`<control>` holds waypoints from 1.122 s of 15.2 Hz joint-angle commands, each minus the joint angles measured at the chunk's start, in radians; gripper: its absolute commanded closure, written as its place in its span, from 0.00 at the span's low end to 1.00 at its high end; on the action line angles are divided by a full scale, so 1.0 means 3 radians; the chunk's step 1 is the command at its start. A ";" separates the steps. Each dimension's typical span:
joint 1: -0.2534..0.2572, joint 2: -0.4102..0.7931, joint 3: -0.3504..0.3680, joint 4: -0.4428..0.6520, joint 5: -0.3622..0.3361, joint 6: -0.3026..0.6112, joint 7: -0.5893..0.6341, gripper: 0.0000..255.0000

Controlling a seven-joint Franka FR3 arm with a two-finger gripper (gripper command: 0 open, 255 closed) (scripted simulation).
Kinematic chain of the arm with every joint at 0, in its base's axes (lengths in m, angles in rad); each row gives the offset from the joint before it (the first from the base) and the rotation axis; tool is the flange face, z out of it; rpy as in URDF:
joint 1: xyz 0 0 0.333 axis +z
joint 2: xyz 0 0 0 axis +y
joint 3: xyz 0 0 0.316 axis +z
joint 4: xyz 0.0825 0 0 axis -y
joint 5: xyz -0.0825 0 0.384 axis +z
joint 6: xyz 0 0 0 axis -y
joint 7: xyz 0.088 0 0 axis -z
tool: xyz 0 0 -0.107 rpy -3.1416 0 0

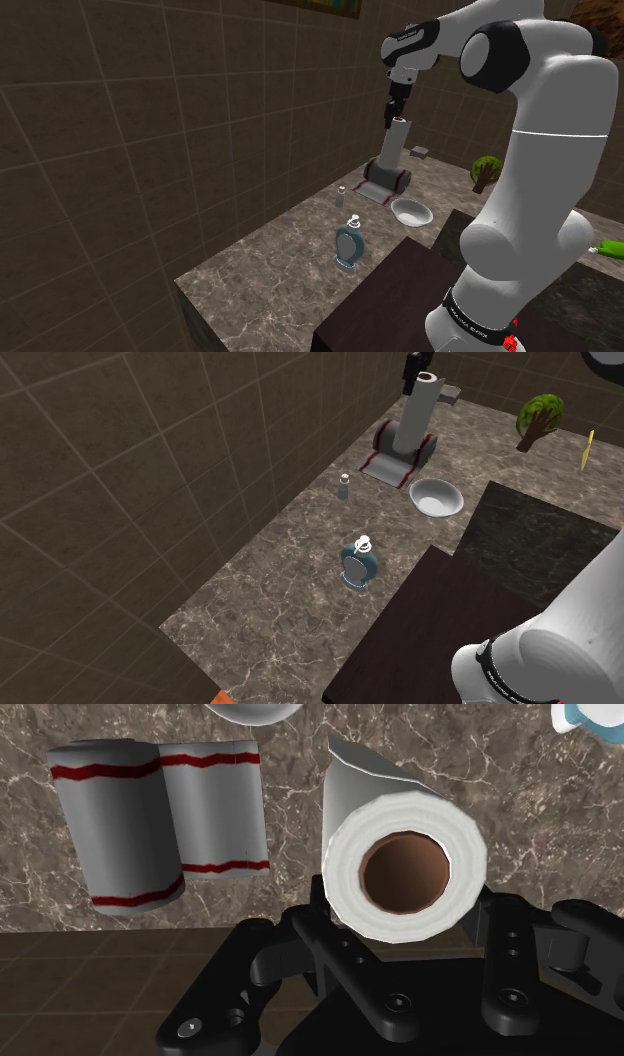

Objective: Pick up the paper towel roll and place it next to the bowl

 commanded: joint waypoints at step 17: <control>-0.0141 0.0227 -0.0043 -0.0361 0.0099 0.0568 -0.0261 1.00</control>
